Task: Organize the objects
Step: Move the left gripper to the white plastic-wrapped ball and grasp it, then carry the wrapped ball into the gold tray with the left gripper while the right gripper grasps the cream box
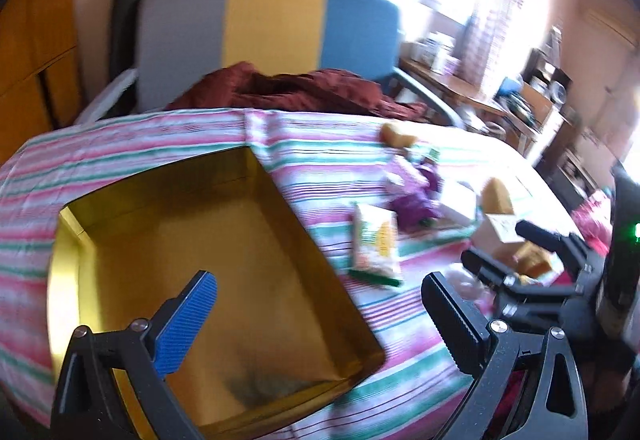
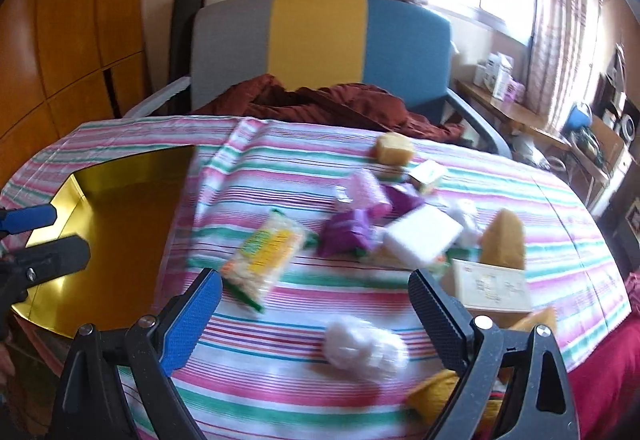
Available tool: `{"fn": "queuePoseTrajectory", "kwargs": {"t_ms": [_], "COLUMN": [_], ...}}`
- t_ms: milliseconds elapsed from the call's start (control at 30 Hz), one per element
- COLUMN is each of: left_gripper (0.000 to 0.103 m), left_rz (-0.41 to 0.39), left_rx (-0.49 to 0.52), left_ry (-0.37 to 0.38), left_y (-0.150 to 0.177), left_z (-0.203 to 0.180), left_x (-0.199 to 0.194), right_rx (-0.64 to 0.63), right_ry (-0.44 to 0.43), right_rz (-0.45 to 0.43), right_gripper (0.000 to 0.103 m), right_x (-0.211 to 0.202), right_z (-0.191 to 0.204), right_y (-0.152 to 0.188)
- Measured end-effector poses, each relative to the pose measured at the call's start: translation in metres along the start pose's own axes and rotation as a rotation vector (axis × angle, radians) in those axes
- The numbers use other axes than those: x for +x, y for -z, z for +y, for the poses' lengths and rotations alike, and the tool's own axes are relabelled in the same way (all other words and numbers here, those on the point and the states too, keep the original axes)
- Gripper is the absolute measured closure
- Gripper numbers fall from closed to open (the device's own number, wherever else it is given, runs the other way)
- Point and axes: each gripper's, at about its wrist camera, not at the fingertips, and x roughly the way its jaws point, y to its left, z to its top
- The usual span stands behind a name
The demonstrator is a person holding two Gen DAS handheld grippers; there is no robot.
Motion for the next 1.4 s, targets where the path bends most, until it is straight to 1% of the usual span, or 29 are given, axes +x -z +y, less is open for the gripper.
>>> {"fn": "queuePoseTrajectory", "kwargs": {"t_ms": [67, 167, 300, 367, 433, 500, 567, 700, 800, 867, 900, 933, 967, 1000, 1033, 1167, 1200, 1400], "left_gripper": [0.000, 0.000, 0.000, 0.000, 0.000, 0.000, 0.000, 0.000, 0.002, 0.003, 0.010, 0.028, 0.039, 0.038, 0.040, 0.042, 0.042, 0.042], "left_rz": [-0.003, 0.004, 0.090, 0.116, 0.144, 0.187, 0.212, 0.245, 0.266, 0.273, 0.294, 0.311, 0.329, 0.305, 0.294, 0.277, 0.270, 0.188], "left_rx": [0.041, 0.104, 0.141, 0.176, 0.218, 0.238, 0.248, 0.265, 0.259, 0.260, 0.256, 0.250, 0.246, 0.260, 0.269, 0.246, 0.243, 0.221], "left_ry": [0.049, 0.084, 0.158, 0.161, 0.156, 0.182, 0.206, 0.225, 0.217, 0.198, 0.197, 0.203, 0.202, 0.202, 0.210, 0.222, 0.223, 0.230], "left_y": [-0.004, -0.007, -0.009, -0.007, -0.004, 0.000, 0.004, 0.008, 0.009, 0.009, 0.011, 0.013, 0.015, 0.015, 0.016, 0.017, 0.017, 0.012], "left_z": [-0.014, -0.036, -0.065, -0.080, -0.095, -0.108, -0.120, -0.138, -0.146, -0.149, -0.149, -0.149, -0.147, -0.148, -0.147, -0.137, -0.135, -0.118], "left_x": [0.006, 0.017, 0.043, 0.053, 0.063, 0.075, 0.086, 0.110, 0.129, 0.141, 0.149, 0.155, 0.161, 0.160, 0.158, 0.148, 0.145, 0.105], "right_rx": [0.060, 0.127, 0.222, 0.254, 0.284, 0.305, 0.309, 0.262, 0.230, 0.212, 0.204, 0.194, 0.189, 0.191, 0.196, 0.211, 0.202, 0.136], "right_ry": [0.006, 0.071, 0.169, 0.210, 0.227, 0.236, 0.233, 0.212, 0.195, 0.189, 0.187, 0.185, 0.187, 0.193, 0.199, 0.211, 0.201, 0.180], "right_rz": [0.008, -0.005, -0.018, -0.019, -0.015, -0.007, 0.009, 0.051, 0.076, 0.088, 0.092, 0.097, 0.101, 0.103, 0.107, 0.151, 0.165, 0.215], "right_gripper": [0.007, 0.007, 0.007, 0.007, 0.007, 0.007, 0.007, 0.007, 0.007, 0.007, 0.007, 0.007, 0.007, 0.008, 0.008, 0.011, 0.013, 0.014], "right_x": [-0.008, -0.021, -0.036, -0.040, -0.044, -0.045, -0.046, -0.046, -0.046, -0.045, -0.045, -0.045, -0.046, -0.045, -0.046, -0.043, -0.041, -0.024], "right_z": [-0.030, -0.070, -0.125, -0.145, -0.161, -0.173, -0.179, -0.183, -0.181, -0.180, -0.180, -0.180, -0.181, -0.183, -0.187, -0.201, -0.201, -0.186], "right_y": [-0.004, -0.010, -0.013, -0.012, -0.009, -0.006, -0.003, 0.005, 0.010, 0.013, 0.014, 0.014, 0.015, 0.016, 0.016, 0.015, 0.014, 0.007]}}
